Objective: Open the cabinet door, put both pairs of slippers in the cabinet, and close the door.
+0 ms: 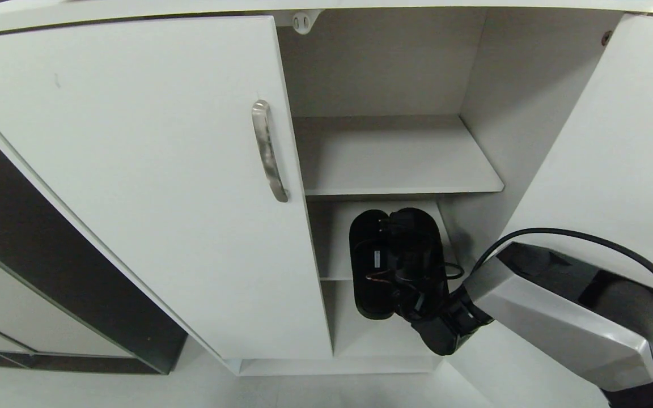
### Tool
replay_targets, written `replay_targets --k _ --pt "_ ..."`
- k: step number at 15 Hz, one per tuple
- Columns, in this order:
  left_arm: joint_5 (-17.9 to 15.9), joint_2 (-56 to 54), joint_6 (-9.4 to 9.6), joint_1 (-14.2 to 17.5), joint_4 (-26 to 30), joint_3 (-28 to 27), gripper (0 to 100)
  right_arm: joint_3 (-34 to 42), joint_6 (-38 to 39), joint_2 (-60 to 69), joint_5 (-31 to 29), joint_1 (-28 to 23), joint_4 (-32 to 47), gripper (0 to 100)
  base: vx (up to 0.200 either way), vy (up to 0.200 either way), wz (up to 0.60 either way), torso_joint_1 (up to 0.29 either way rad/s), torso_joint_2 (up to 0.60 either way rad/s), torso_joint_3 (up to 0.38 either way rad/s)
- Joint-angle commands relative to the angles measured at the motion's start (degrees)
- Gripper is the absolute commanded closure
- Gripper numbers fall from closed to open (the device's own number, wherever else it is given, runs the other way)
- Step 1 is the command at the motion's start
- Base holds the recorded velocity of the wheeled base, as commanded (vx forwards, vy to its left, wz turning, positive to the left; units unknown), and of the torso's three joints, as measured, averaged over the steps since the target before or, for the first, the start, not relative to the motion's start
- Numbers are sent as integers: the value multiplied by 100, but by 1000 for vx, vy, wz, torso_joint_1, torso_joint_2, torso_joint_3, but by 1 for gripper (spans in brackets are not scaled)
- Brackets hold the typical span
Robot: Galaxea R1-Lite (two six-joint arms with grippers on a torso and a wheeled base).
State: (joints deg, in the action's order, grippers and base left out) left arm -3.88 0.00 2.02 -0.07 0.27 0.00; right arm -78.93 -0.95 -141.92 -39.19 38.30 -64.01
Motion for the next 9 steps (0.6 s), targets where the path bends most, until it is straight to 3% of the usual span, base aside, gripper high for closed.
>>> replay_targets --k 1,6,9 --pt "1 9 0 -1 0 0 100 -632 -2 -195 -1 -113 328 100 0 0 0 0 0 0" --pt "1 9 0 -1 0 0 100 -1915 -10 -406 -1 -209 1216 100 0 0 0 0 0 0" --pt "1 9 0 -1 0 0 100 -2267 -89 -617 -1 -236 1356 100 0 0 0 0 0 0"
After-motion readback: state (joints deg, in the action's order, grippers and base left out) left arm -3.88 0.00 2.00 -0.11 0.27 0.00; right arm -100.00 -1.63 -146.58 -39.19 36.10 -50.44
